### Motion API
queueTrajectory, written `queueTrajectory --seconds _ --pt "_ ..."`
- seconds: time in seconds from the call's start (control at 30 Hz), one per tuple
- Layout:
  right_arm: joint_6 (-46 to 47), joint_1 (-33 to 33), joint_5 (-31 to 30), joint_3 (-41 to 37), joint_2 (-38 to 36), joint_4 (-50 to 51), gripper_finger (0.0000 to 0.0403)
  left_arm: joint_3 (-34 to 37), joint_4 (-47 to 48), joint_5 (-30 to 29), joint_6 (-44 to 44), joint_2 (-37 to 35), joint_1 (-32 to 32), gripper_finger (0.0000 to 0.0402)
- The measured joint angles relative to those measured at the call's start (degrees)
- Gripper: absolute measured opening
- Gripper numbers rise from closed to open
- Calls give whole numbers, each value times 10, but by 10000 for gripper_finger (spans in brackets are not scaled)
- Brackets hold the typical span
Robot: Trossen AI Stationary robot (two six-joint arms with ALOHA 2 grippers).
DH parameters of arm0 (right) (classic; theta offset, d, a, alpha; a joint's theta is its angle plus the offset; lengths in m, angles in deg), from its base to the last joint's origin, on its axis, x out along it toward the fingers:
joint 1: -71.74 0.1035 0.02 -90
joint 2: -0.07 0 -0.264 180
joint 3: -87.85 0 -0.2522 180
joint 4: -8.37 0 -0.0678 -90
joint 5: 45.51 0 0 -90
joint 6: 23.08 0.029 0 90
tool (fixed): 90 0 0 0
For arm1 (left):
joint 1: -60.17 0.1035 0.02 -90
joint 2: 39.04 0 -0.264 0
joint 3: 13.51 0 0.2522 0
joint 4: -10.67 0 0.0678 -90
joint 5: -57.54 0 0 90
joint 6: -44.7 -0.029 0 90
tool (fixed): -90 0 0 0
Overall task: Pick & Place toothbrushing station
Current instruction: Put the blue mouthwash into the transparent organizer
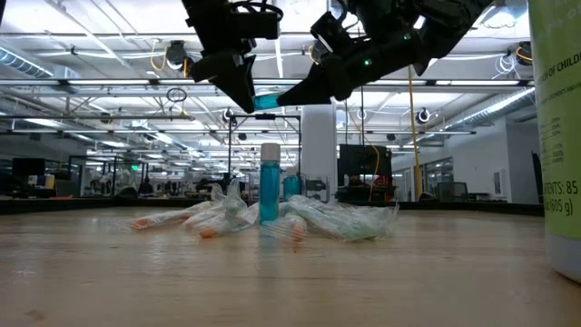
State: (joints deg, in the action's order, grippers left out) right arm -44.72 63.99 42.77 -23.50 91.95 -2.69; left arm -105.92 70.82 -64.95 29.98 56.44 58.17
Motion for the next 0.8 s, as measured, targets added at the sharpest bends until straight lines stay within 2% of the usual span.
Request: queueTrajectory --seconds 0.47,0.8 --pt "-5 0 0 0 0 15 162 0 0 -1 0 0 0 93" --pt "-5 0 0 0 0 10 165 0 0 -1 0 0 0 93"
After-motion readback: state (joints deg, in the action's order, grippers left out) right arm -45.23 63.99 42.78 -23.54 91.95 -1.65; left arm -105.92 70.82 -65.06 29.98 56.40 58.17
